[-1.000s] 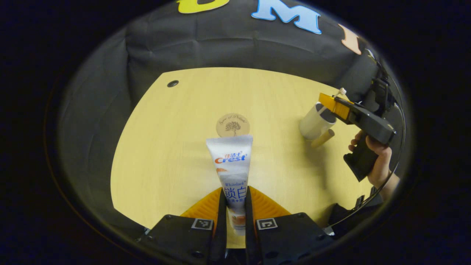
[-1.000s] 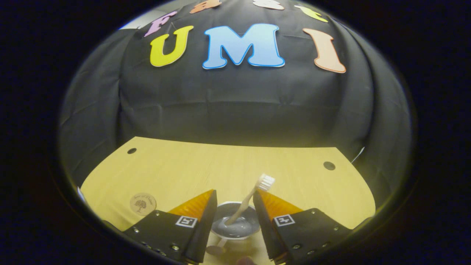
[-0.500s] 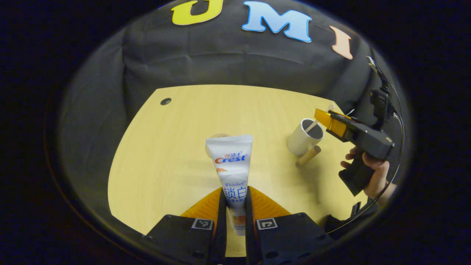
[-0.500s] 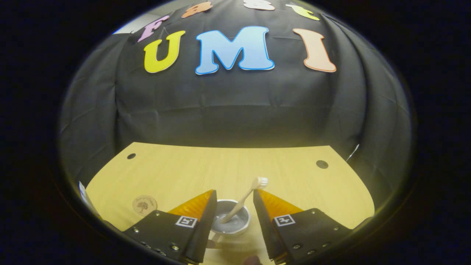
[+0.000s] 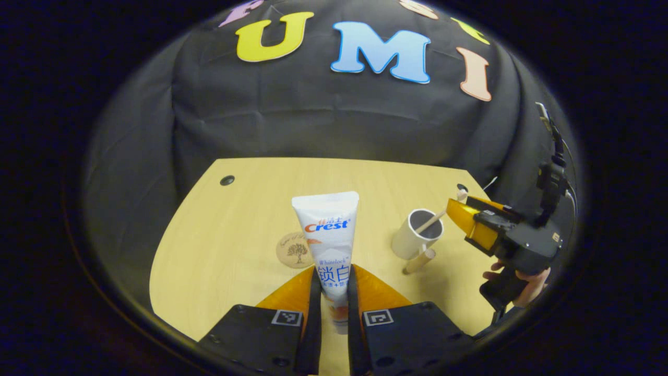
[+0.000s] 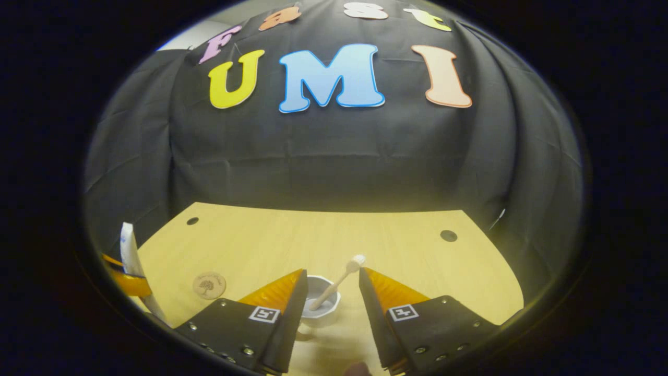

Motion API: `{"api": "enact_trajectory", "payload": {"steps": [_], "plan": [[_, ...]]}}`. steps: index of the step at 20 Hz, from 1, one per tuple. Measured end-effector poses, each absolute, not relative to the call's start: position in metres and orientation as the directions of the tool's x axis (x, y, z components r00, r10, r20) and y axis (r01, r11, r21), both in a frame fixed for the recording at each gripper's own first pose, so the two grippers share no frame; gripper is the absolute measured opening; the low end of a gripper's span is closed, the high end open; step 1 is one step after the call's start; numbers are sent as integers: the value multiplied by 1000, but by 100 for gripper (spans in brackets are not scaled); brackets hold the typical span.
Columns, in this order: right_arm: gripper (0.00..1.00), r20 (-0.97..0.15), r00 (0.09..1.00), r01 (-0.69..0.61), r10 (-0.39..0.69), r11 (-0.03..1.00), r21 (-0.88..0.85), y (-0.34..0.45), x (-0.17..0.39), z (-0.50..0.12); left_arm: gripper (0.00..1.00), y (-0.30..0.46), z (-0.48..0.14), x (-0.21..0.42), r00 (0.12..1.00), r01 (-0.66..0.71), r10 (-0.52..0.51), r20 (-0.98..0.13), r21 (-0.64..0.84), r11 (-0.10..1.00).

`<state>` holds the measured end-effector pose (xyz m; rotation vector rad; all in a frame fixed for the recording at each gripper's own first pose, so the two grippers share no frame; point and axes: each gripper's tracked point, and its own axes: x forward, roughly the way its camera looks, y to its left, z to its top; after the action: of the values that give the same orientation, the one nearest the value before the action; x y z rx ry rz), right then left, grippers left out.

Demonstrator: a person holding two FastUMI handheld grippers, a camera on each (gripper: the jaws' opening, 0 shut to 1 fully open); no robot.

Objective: Put the toothbrush and toothpaste on the desktop into the cup, then pick up the cup and place it on the coaster on the desktop.

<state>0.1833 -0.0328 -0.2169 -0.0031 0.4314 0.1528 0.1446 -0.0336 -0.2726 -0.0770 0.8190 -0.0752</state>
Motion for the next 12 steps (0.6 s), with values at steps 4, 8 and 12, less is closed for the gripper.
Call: {"api": "enact_trajectory", "payload": {"steps": [4,8,12], "plan": [[61,-394,907,-144,148,989,39,-49,173,-200,28,-59,-257,183,758,60,-121,-641,-116,991],[61,-380,914,-138,142,990,40,-68,164,-191,28,-91,-240,216,823,93,-157,-546,-144,985],[61,-400,907,-136,136,990,28,-88,155,-198,28,-121,-231,240,870,127,-187,-457,-159,979]]}}
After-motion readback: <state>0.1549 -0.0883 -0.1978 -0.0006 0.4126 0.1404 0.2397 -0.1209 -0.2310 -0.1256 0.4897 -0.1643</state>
